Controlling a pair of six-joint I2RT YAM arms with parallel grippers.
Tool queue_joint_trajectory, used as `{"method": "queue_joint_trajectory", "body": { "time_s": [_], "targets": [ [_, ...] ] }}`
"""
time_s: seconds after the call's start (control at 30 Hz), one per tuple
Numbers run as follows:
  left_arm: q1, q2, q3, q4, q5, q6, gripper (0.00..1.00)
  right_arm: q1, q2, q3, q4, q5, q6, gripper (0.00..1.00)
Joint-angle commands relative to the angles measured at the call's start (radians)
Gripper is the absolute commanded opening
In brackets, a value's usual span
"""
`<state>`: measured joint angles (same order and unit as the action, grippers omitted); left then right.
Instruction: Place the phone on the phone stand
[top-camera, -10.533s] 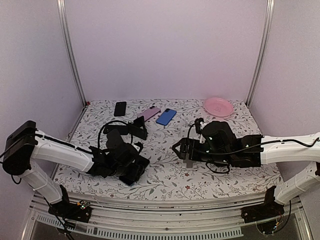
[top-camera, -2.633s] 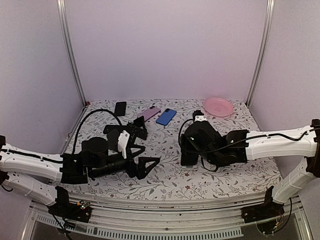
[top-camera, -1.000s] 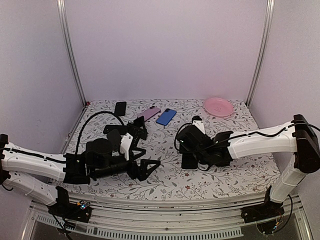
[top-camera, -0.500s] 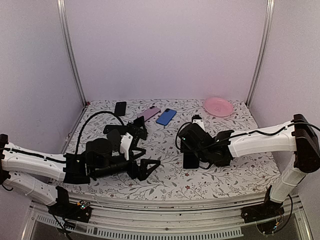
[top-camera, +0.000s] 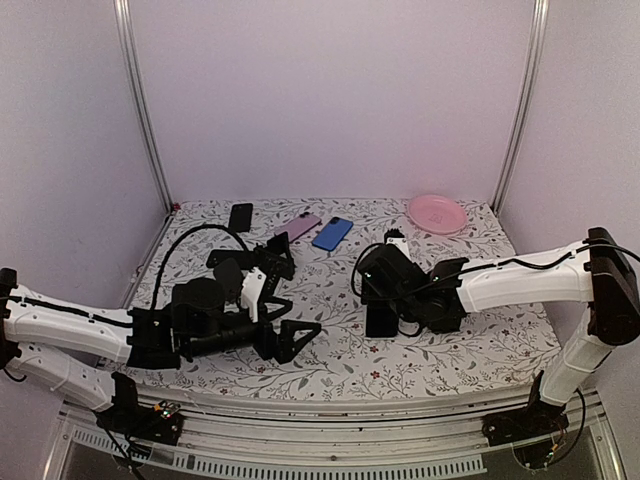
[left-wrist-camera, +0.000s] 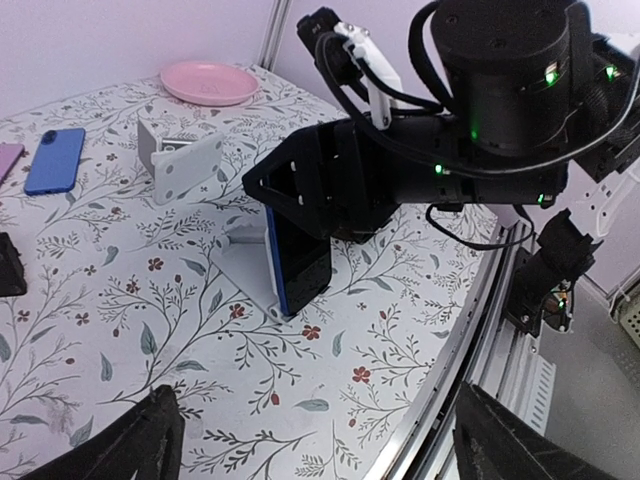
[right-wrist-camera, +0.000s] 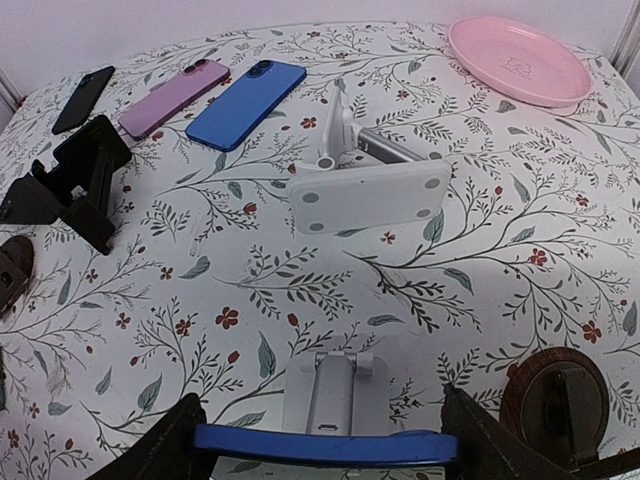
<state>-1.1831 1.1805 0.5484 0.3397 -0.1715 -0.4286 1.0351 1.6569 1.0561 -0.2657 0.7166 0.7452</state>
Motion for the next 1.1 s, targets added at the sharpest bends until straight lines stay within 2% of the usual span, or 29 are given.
{"method": "queue_joint_trajectory", "body": {
  "time_s": [0.0, 0.77, 1.07],
  "targets": [
    [0.014, 0.014, -0.015, 0.025, 0.005, -0.006, 0.94, 0.001, 0.000, 0.039, -0.016, -0.023, 0.026, 0.54],
    [0.014, 0.020, -0.030, 0.039, 0.014, -0.011, 0.94, 0.010, 0.024, 0.044, -0.001, -0.054, 0.047, 0.54],
    [0.015, 0.013, -0.038, 0.044, 0.015, -0.014, 0.95, 0.014, 0.022, 0.030, -0.018, -0.061, 0.064, 0.62]
  ]
}}
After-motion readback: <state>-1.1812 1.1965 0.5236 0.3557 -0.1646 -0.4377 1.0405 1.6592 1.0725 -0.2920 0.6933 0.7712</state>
